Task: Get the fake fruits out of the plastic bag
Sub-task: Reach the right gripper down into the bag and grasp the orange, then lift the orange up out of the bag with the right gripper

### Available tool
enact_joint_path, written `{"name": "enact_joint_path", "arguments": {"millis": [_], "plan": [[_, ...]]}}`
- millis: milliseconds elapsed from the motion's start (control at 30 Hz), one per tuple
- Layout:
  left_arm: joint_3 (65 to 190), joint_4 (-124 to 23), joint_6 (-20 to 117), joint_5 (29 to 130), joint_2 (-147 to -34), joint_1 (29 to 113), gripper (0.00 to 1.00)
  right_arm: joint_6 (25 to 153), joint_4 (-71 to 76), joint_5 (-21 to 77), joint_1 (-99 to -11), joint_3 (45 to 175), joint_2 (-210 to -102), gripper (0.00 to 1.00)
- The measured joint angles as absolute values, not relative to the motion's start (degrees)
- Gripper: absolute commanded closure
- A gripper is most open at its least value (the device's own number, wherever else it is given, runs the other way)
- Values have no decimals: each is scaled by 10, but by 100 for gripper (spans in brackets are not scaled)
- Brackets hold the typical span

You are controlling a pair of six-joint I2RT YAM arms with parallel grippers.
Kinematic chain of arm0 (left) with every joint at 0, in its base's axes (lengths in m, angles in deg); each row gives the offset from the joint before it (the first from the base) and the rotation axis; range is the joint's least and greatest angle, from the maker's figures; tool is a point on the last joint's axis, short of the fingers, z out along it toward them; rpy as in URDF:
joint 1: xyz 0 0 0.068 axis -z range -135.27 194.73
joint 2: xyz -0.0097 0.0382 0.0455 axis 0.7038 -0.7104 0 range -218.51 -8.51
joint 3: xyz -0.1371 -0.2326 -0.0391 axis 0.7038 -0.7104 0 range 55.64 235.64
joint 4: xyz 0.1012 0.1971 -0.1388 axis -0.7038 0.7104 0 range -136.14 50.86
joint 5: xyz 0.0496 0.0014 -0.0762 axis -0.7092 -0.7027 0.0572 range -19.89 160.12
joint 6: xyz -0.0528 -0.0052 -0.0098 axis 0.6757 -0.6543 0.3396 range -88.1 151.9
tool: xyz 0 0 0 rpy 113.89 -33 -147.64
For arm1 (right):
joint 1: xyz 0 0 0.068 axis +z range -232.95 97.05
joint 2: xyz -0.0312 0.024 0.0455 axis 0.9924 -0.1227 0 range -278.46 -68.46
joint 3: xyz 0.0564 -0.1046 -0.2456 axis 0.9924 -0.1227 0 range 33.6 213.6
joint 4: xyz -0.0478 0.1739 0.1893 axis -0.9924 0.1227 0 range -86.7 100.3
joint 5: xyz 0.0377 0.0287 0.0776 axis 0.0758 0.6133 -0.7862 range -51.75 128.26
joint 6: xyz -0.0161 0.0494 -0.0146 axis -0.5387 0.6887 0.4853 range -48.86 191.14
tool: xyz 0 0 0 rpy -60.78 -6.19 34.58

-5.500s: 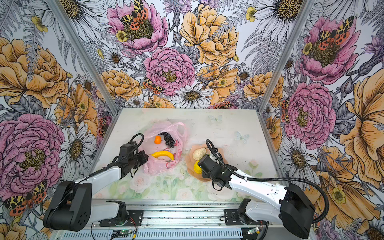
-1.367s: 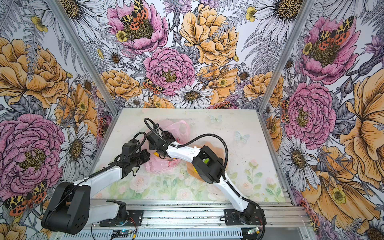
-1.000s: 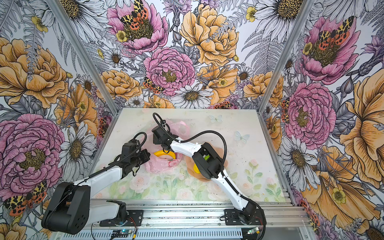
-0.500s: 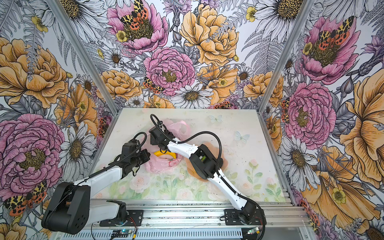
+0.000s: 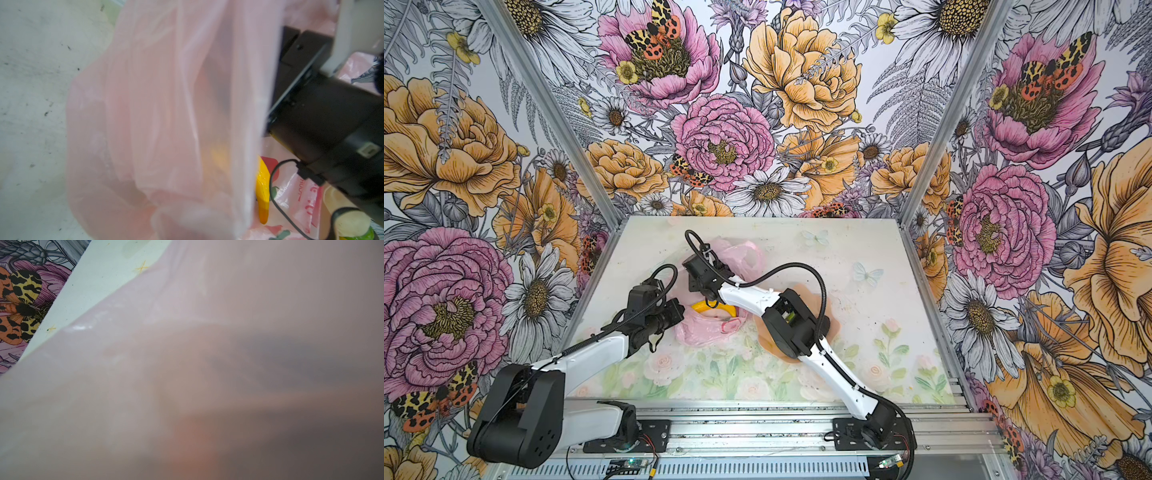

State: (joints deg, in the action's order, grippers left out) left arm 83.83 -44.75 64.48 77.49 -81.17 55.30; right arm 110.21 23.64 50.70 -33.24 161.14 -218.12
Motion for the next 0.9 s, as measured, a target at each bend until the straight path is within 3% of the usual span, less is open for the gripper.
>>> {"name": "enact_joint_path", "arguments": {"millis": [267,700,900], "plan": [[838,-448,645,775,-812,553,100,1069,241,518,-314,1525,-2100,53],[838,-448,645,775,-812,553,100,1003,246,571,-263,1192,-1810,53],[838,-448,645,779,-814,553,100,995,302,627,-264,1096,-1722,53]]}}
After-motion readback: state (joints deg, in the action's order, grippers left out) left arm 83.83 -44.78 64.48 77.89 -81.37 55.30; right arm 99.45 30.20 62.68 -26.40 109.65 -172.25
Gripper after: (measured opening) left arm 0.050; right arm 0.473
